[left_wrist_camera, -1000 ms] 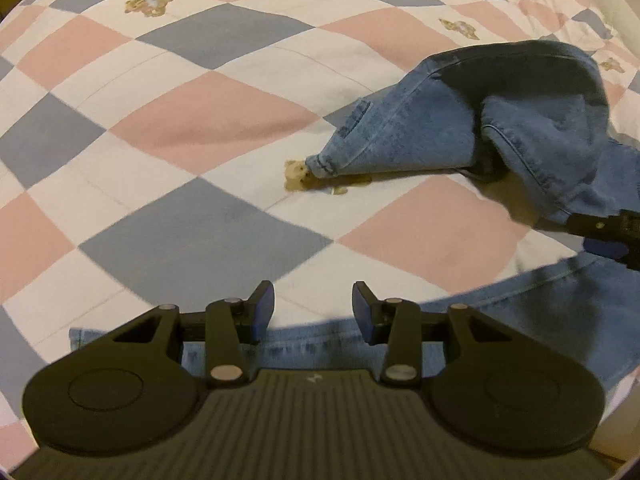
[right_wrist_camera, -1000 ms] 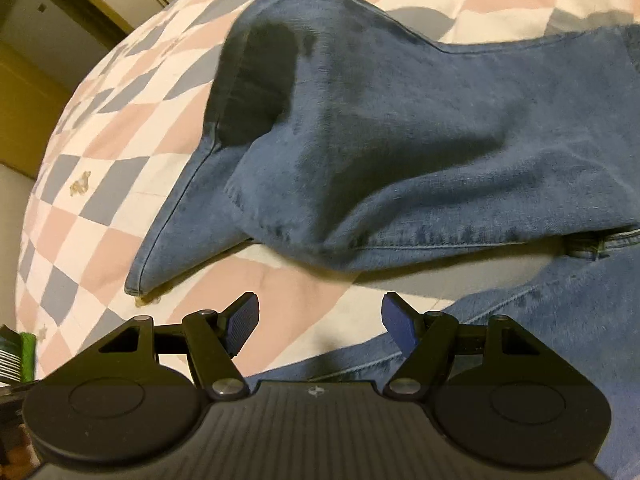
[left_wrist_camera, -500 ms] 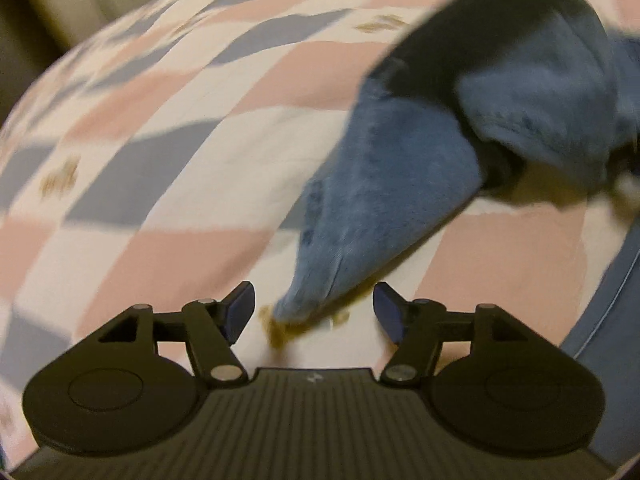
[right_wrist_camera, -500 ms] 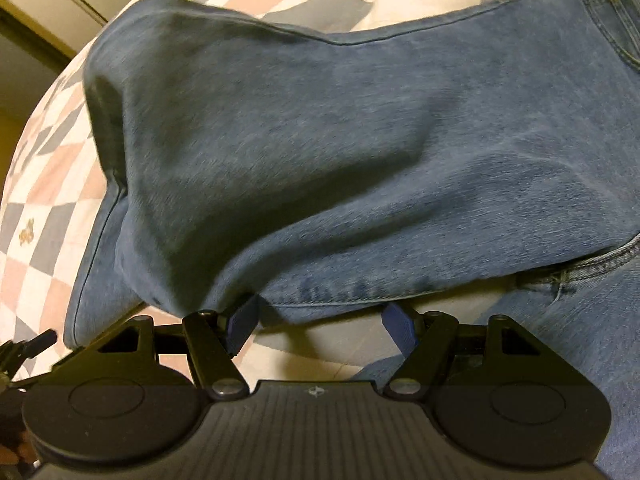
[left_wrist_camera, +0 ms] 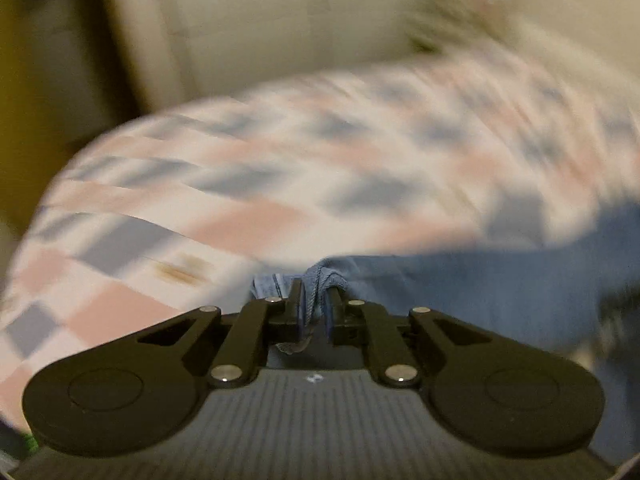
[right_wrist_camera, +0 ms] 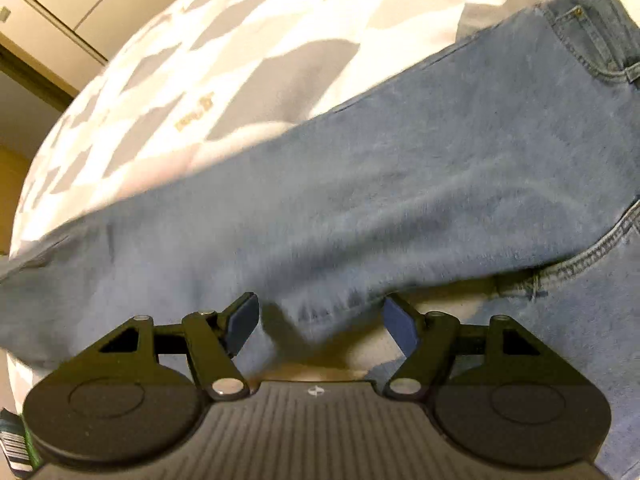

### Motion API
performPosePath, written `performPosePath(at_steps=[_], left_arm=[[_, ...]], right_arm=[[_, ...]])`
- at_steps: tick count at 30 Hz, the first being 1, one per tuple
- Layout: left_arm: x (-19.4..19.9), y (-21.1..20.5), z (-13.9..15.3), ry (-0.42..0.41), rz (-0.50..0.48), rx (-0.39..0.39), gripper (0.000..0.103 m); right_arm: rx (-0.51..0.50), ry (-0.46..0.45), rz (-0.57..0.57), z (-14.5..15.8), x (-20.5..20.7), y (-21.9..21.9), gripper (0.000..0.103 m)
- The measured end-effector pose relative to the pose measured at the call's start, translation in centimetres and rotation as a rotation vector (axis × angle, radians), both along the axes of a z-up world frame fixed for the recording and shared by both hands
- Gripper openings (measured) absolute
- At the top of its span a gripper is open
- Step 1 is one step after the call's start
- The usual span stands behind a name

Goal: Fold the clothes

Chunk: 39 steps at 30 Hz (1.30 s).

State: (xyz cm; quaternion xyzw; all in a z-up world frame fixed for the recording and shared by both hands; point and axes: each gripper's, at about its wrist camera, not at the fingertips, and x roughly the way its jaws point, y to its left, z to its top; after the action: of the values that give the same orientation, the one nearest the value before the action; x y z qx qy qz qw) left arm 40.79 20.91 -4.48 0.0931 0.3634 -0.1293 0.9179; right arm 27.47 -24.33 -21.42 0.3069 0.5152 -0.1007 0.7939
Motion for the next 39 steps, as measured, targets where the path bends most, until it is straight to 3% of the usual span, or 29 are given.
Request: performPosePath(at_steps=[1,2,4,5,7,10,14,20,22,26,28,29,32,34,36,38,39], left_arm=[[1.1,1.2,0.6,0.026,0.025,-0.026,0.014],[2.2,1.7,-0.1,0.039,0.047,0.004,0.017],[3.7,2.7,-2.8,0.101,0.107,0.06,0.039],[4.2,3.3,-4.7,0.161,0.15,0.071,0.043],[5.0,4.6,-8.6,0.282,0.237,0.094,0.04],[3.5,6.5,-13.2,0.455,0.328,-0.067,0.04],[-0.6,7.5,-17.3,0.603,0.468,-0.352,0.041],[-2.4,7.3,-21.2,0.633,0.665,-0.662,0.04],[-2.0,6.8,-22.1,0.63,0.676,-0.701,0.04],[-0.5,5.0,-23.7,0.646,0.634,-0.597,0.034],[-0.1,4.6,-23.2,0.614,0.601,-0.583,0.0],[0.0,4.3,-22.7,0.588,0.585,-0.547,0.0],[-2.1,3.1,-17.9,0.39,0.479,-0.429,0.0],[-4.6,2.8,-14.2,0.269,0.429,-0.403,0.0],[-7.2,3.0,-11.1,0.144,0.442,-0.305,0.0],[-8.7,4.0,-11.1,0.137,0.484,-0.158,0.0],[-8.8,5.0,-12.3,0.203,0.516,-0.142,0.0]], right_arm=[[-0.003,-0.002,0.006,0.0,-0.1,0.2,0.074],[-0.006,-0.003,0.012,-0.1,-0.3,0.4,0.075],[-0.006,0.009,0.026,-0.3,-0.4,0.9,0.076],[-0.005,0.016,0.033,-0.4,-0.4,1.1,0.076],[-0.005,0.029,0.047,-0.7,-0.5,1.6,0.076],[0.004,0.049,0.051,-1.1,-0.8,1.7,0.076],[0.018,0.079,0.05,-2.0,-0.8,1.9,0.076],[0.011,0.082,0.085,-2.2,-0.6,3.5,0.076],[0.008,0.084,0.093,-2.2,-0.6,3.7,0.077],[0.0,0.093,0.101,-2.4,-0.4,4.0,0.077],[-0.005,0.096,0.102,-2.5,-0.3,4.0,0.077],[-0.008,0.097,0.102,-2.5,-0.4,4.0,0.077],[-0.015,0.093,0.091,-2.3,-0.4,3.8,0.077],[-0.024,0.082,0.081,-2.2,-0.3,3.6,0.077],[-0.034,0.073,0.076,-2.1,-0.2,3.5,0.077],[-0.039,0.077,0.076,-2.3,-0.1,3.5,0.077],[-0.04,0.086,0.076,-2.6,0.0,3.6,0.077]])
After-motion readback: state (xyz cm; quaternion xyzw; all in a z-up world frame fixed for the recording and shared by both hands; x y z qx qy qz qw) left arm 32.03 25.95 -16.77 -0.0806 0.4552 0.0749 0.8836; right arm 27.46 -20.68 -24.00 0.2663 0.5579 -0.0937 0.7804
